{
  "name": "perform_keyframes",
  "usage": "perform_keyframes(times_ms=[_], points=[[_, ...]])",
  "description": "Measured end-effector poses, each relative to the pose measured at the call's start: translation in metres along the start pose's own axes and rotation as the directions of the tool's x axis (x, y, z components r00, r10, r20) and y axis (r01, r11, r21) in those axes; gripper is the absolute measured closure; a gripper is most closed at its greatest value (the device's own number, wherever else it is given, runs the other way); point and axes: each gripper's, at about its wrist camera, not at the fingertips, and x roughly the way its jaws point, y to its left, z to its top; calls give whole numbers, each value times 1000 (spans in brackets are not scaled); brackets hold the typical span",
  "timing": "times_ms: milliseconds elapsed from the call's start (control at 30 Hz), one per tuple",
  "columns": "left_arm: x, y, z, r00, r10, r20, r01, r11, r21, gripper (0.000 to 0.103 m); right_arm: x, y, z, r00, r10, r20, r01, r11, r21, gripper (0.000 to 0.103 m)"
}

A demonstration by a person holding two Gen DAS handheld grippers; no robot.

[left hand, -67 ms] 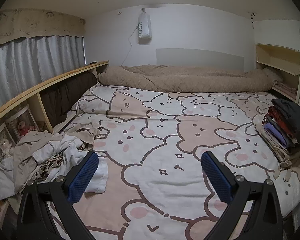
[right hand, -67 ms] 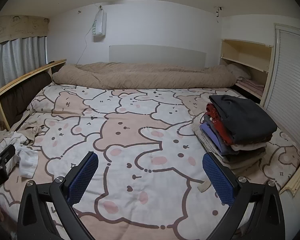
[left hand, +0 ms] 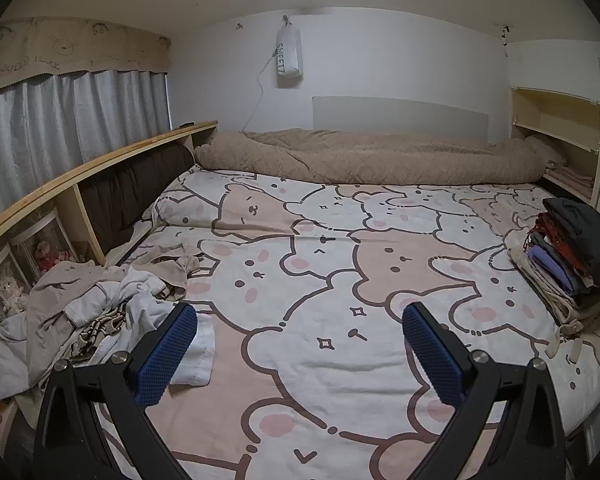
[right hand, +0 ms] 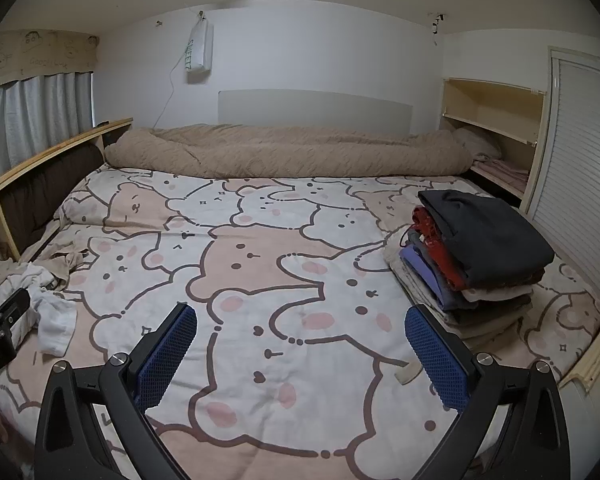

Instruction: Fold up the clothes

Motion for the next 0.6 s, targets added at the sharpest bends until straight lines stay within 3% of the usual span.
perform_keyframes(times_ms=[600], points=[[-1,-2,-2,1000,6,10,-6,1000,15,0,-1,-2,0,1000,4,12,-4,1000,13,0]])
